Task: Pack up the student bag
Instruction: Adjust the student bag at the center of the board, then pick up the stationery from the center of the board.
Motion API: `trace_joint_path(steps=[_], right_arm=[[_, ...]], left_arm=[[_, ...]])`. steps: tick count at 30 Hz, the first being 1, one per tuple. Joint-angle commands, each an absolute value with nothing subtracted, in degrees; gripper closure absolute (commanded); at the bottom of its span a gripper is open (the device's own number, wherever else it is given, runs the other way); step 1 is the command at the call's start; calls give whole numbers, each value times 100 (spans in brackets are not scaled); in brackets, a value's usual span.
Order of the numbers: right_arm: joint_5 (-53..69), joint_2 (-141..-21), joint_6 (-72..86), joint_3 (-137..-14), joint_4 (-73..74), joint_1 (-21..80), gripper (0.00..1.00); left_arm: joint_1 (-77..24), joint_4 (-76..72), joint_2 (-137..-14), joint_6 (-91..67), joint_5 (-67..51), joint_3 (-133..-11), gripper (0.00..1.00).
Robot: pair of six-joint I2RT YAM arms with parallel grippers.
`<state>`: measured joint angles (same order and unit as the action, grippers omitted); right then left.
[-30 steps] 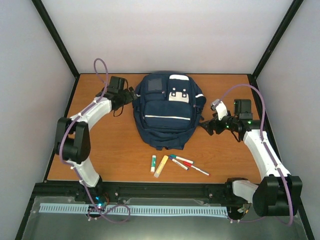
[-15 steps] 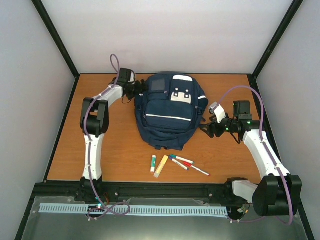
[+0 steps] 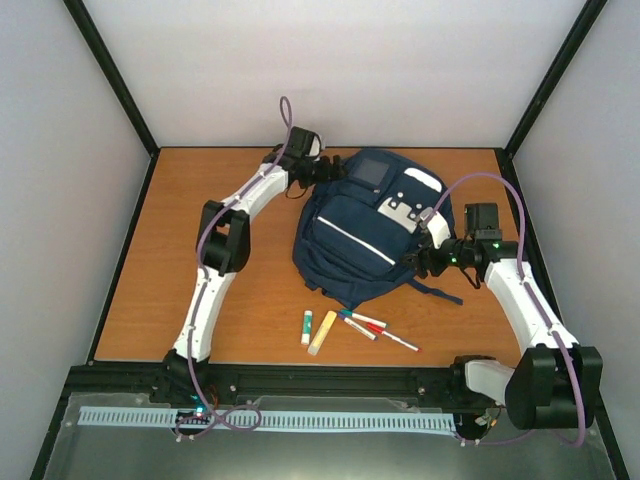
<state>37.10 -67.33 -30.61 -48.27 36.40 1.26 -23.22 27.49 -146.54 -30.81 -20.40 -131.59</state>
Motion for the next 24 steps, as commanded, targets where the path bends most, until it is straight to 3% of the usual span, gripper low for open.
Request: trace_joint_path(steps=[1, 9, 14, 24], right_arm=[[3782, -6539, -3012, -4707, 3460, 125, 18], [3849, -6619, -2954, -4757, 3524, 130, 21], [3942, -6618, -2993, -4817, 3642, 126, 27], [4002, -6741, -3190, -4874, 3753, 125, 35]], left_arm=[[-2230, 3426, -13040, -2946, -975, -12630, 0], [-2379, 3588, -10179, -3590, 120, -9477, 0], [-2533, 3865, -9077, -3427, 261, -7875, 8], [-2922, 4205, -8000, -2946, -549, -6344, 17]])
